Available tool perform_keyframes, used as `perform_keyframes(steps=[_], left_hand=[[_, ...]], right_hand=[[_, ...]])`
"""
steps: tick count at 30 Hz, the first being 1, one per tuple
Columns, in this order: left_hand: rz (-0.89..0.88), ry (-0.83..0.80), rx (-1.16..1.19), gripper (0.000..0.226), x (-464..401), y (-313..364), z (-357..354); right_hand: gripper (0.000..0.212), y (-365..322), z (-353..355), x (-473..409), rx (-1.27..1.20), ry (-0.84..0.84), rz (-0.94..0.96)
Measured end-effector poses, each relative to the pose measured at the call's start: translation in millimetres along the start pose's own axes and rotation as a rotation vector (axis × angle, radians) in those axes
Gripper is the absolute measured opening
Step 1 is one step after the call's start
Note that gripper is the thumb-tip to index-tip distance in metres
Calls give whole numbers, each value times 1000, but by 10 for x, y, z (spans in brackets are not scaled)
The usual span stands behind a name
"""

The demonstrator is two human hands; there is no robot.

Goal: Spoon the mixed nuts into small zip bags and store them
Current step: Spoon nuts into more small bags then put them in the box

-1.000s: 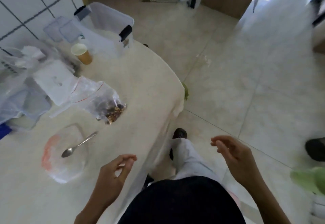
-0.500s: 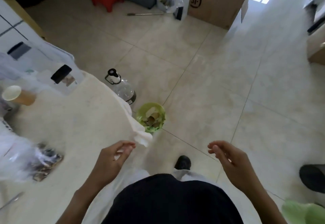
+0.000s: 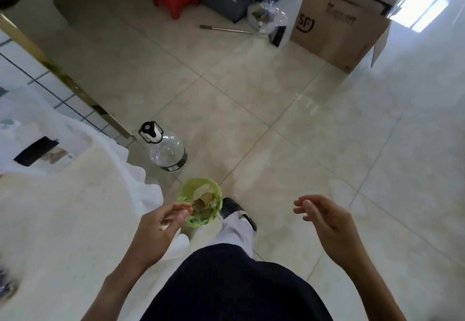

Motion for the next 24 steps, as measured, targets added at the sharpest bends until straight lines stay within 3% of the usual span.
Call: perform_keyframes(steps=[6,11,24], left_hand=[[53,148,61,19,-891,85,186],[150,393,73,22,-1179,115,656],[488,1037,60,22,-1197,-233,1168]], right_hand=[[15,-611,-179,-1300,98,-131,53],[23,-1464,-730,-2258,178,-390,189],[13,-3414,-3444,-3457,459,-1181,533]])
Point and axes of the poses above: each hand's wrist, its own x-axis away from the middle knuckle, its own z-axis out of the back of the hand, y = z × x, the point moved 6 cm from there along -x, towards the middle knuckle, and after that the axes turned 9 degrees about -z, right-handed, at the moved point
